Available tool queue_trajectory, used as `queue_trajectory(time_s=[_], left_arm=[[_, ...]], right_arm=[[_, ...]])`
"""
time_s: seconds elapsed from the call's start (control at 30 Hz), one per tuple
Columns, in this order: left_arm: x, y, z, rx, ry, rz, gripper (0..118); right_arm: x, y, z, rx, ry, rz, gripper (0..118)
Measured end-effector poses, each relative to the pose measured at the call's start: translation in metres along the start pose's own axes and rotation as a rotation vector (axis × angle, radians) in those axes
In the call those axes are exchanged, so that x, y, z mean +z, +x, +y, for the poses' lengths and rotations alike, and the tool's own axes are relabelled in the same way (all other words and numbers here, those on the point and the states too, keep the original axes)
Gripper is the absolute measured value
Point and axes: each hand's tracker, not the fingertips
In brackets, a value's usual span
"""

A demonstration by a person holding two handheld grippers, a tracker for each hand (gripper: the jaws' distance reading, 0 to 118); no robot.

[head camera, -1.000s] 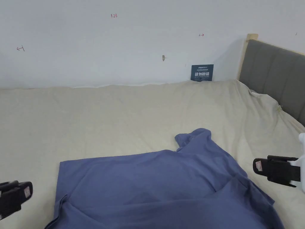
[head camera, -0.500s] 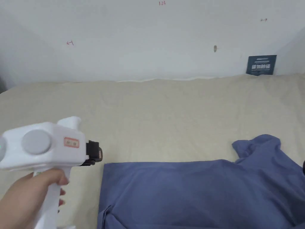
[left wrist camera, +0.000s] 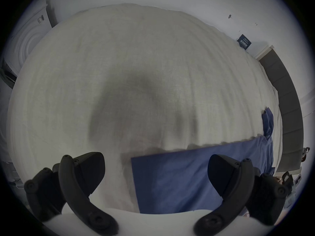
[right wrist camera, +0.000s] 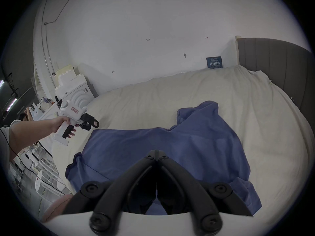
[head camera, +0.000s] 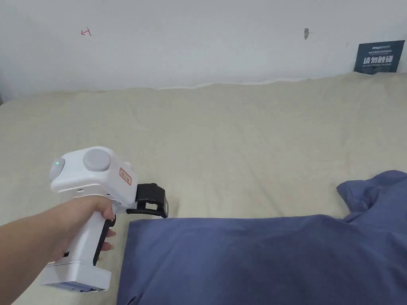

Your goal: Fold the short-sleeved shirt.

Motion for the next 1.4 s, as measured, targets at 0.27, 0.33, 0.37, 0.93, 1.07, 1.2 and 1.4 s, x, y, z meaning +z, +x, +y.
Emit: queue_trajectory(time_s=[0.27,0.33,0.37,0.93,1.07,1.2,1.4], left_arm=[[-0.009,0.016,-0.007,-0.117,-0.033,0.181,73],[-0.003,0.019,-0.012,-0.171,-0.025,0.150,41],[0.001,0.018,-0.008,-0.153,-0.017,0.124,7],[0.036,0.044,-0.018,-0.258,0.076,0.088,4],[0.035,0.042,-0.019,-0.248,0.057,0.065,4],[0.036,0.040,-0.021,-0.251,0.056,0.068,4],[0.029,0.034,-0.023,-0.225,0.031,0.073,4]], right_arm=[[-0.012,0.002,-0.010,0.009,-0.037,0.021,1],[-0.012,0.002,-0.012,0.004,-0.040,0.023,1],[-0.012,0.002,-0.013,0.003,-0.040,0.022,1],[-0.099,0.103,0.151,-0.137,-0.227,-0.271,1],[-0.158,0.125,0.171,-0.130,-0.457,-0.255,98],[-0.196,0.135,0.158,-0.112,-0.579,-0.364,106],[-0.220,0.142,0.134,-0.132,-0.646,-0.449,94]])
